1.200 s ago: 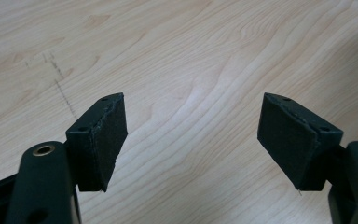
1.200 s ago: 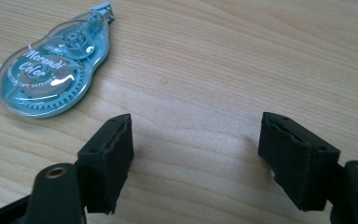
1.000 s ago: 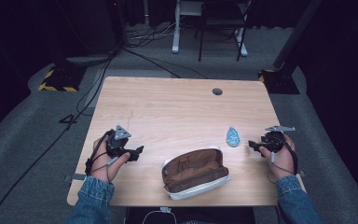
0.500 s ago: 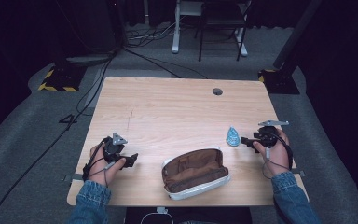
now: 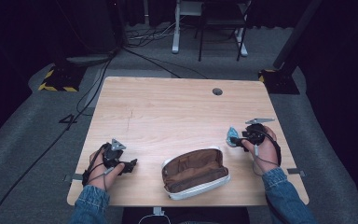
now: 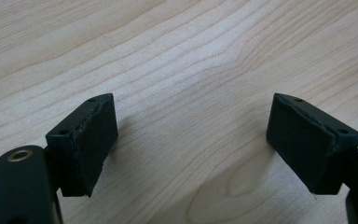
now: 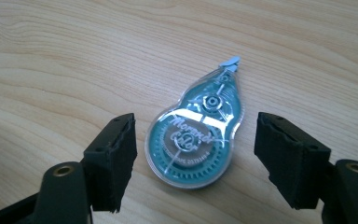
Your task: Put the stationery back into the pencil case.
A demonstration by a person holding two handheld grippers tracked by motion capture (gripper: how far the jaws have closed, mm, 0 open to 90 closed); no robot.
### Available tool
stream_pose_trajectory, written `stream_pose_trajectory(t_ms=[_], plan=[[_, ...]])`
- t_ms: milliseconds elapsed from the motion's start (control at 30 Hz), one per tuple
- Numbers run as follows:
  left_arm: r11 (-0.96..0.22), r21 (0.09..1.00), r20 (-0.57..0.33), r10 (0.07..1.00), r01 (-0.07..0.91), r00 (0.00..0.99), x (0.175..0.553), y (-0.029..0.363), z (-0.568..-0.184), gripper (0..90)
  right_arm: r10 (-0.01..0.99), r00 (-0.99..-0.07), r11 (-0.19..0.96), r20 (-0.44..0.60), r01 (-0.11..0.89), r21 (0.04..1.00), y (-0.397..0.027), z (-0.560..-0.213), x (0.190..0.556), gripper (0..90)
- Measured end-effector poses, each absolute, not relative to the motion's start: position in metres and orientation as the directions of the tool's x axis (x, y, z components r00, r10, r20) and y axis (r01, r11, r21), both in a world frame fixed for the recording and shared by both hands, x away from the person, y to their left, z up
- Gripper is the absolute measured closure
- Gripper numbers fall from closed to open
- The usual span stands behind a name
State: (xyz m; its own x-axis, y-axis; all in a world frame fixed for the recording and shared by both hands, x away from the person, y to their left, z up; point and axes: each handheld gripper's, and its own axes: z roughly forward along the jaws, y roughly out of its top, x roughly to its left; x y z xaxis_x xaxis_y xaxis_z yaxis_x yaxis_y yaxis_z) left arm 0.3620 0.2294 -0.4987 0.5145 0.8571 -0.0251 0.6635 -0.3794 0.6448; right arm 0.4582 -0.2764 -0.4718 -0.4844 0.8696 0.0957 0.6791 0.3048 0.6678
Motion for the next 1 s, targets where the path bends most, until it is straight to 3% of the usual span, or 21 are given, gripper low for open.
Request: stream_pose_trajectory(t_ms=[200, 600, 867, 900, 1000], plan=[[-0.367, 0.687, -0.025, 0.851, 0.628, 0.525, 0.361, 0.232, -0.505, 11.6, 0.868, -0.488, 0.313, 0.096, 0.686, 0.657, -0.267, -0.479, 0.462, 29.4], [-0.366, 0.688, -0.025, 0.851, 0.627, 0.524, 0.361, 0.232, -0.505, 11.3, 0.884, -0.466, 0.332, 0.030, 0.672, 0.661, -0.255, -0.493, 0.469, 24.2], [-0.363, 0.689, -0.024, 0.853, 0.627, 0.521, 0.361, 0.232, -0.505, 11.1, 0.880, -0.474, 0.350, -0.002, 0.647, 0.677, -0.256, -0.494, 0.468, 34.1], [-0.361, 0.689, -0.024, 0.855, 0.628, 0.519, 0.361, 0.231, -0.505, 11.1, 0.879, -0.477, 0.351, -0.003, 0.644, 0.680, -0.257, -0.493, 0.468, 39.1], [-0.363, 0.687, -0.025, 0.854, 0.630, 0.519, 0.361, 0.231, -0.505, 10.9, 0.875, -0.483, 0.354, -0.003, 0.638, 0.683, -0.259, -0.493, 0.467, 39.4]])
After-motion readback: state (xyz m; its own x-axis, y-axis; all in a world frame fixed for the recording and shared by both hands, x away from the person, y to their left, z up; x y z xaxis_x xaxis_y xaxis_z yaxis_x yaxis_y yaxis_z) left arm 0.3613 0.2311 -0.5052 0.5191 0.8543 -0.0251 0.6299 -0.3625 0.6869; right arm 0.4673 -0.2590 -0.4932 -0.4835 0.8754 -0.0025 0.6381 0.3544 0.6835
